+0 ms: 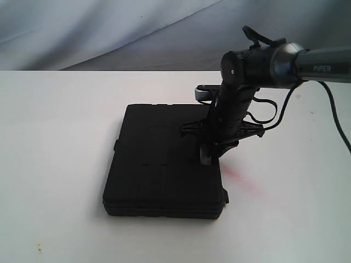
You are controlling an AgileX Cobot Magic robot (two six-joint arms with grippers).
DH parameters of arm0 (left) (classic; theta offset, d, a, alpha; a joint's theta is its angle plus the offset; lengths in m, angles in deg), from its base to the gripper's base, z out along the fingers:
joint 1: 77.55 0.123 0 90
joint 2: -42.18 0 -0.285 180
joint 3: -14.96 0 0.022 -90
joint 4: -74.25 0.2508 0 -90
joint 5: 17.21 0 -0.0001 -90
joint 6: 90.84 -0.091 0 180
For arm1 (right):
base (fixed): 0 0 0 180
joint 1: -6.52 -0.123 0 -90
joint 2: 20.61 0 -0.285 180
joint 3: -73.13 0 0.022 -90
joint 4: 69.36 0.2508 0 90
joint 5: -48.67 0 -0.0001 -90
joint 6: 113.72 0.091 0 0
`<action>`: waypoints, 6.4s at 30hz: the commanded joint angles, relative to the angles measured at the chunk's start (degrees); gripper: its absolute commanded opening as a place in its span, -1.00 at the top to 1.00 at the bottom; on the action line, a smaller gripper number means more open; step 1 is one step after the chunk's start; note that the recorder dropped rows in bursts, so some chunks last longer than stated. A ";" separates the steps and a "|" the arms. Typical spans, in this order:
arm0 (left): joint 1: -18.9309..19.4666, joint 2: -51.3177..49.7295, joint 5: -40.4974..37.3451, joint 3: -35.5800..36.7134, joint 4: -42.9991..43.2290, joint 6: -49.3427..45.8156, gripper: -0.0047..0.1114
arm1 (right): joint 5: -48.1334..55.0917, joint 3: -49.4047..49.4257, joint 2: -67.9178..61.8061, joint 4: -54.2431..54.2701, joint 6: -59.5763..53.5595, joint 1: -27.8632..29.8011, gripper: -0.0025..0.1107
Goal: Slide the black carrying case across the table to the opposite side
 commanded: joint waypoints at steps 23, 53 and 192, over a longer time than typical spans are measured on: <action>0.10 0.21 0.11 0.27 0.00 0.21 0.92 | 2.73 3.31 0.34 -8.71 1.85 0.75 0.96; 0.10 0.21 0.11 0.27 0.00 0.22 0.92 | 5.58 5.64 5.13 -11.22 -2.51 14.79 0.96; 0.10 0.21 0.11 0.27 0.00 0.11 0.92 | -48.75 45.60 82.35 -16.74 -19.50 22.01 0.96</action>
